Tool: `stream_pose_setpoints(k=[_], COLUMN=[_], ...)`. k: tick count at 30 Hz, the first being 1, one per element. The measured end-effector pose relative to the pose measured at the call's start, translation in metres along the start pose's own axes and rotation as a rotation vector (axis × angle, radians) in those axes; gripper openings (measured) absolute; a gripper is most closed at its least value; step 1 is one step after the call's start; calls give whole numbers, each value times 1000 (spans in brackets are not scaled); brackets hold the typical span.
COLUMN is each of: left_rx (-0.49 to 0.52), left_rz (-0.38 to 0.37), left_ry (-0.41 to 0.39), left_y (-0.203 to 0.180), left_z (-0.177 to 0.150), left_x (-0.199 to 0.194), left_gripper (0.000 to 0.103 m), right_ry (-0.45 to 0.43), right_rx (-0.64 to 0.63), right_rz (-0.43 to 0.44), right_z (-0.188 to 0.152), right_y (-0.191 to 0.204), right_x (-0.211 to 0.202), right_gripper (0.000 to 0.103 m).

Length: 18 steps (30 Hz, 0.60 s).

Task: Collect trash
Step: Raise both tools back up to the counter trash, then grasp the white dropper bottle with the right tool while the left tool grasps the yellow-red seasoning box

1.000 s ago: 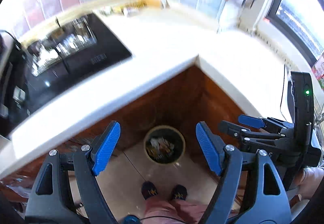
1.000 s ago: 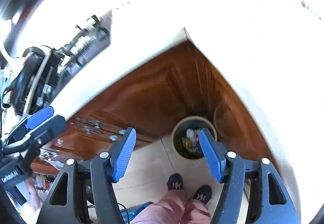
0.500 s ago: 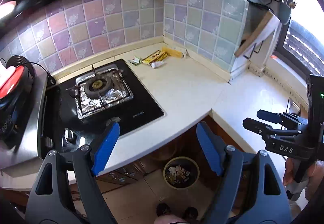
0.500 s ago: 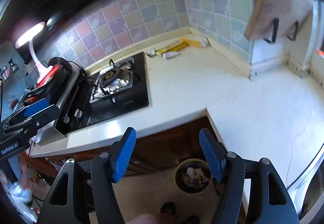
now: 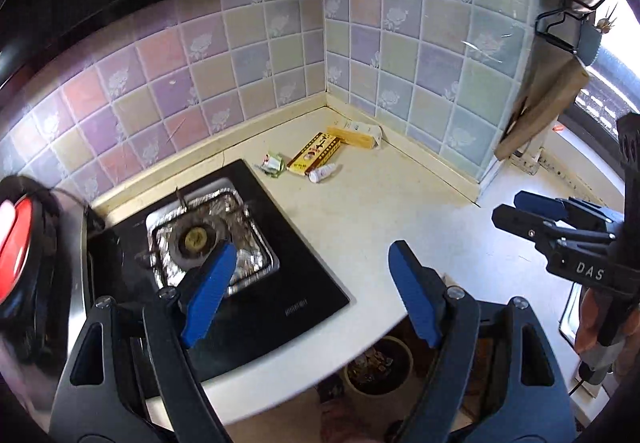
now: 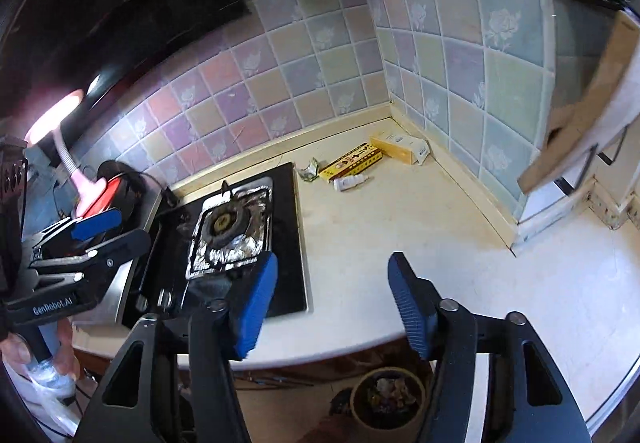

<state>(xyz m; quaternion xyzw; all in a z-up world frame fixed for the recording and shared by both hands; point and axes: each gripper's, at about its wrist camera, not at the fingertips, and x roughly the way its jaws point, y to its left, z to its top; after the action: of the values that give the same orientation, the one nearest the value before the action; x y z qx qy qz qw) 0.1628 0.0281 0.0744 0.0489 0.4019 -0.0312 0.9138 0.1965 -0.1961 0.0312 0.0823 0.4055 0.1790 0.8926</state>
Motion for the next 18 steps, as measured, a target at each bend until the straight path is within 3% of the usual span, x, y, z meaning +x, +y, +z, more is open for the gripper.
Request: stream_pose_setpoints(k=[3,7,12,14,18], left_rx=[39,69,48,33,-7], left_rz=[-35,-93,-128,-122,-147], left_ry=[16,57,145,180,236], left_y=[11,27,51,61,81], left_z=[30,58,90,99,111], left_x=[47,117,210,243,295], left_gripper=[76,60,49,40,36], right_ry=[33,82,193,218,281], right_rx=[36,95,218,272,348], right_rz=[-14,-32,-38,-39,-47], right_z=[34,67,102,112,118], right_y=[-8,-19,-35,-44,-59], right_x=[51,121,232,272,343], right_gripper=[49,48,48,48,48])
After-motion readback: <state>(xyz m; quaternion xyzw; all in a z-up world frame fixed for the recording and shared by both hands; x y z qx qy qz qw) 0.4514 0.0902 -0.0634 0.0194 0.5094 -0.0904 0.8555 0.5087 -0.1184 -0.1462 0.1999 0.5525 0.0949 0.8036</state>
